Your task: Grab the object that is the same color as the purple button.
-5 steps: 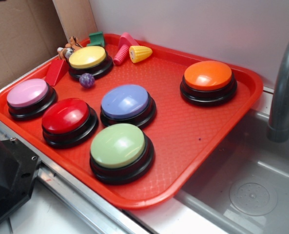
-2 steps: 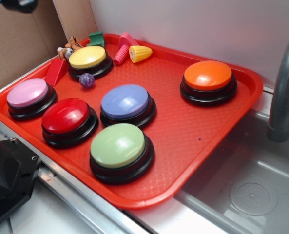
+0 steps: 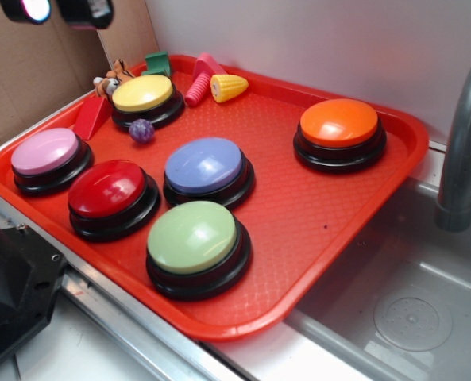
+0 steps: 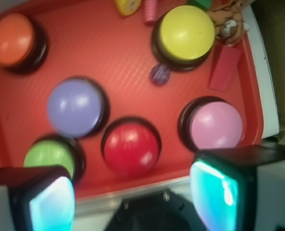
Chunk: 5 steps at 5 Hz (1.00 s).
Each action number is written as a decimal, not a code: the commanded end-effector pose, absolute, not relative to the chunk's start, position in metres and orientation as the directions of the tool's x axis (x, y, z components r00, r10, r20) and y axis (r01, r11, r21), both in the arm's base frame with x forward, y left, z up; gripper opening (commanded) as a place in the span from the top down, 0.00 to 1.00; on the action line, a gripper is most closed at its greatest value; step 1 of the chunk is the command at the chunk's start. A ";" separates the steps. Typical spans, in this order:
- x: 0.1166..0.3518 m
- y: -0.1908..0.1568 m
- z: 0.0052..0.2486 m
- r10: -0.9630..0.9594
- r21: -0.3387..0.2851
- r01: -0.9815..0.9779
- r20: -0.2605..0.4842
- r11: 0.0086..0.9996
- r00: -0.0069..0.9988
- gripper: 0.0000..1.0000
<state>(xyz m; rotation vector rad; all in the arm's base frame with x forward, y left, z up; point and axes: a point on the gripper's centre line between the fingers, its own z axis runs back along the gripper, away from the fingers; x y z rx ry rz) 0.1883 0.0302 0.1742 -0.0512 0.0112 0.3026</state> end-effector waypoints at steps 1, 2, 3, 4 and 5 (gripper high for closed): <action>0.220 0.050 0.146 0.510 -0.055 -0.508 0.051 0.860 0.859 0.00; 0.225 0.049 0.126 0.604 -0.074 -0.599 0.088 0.797 0.792 0.00; 0.224 0.053 0.108 0.702 -0.081 -0.697 0.115 0.712 0.703 0.00; 0.224 0.059 0.088 0.750 -0.068 -0.747 0.109 0.661 0.653 0.00; 0.228 0.063 0.068 0.771 -0.033 -0.772 0.106 0.634 0.628 0.00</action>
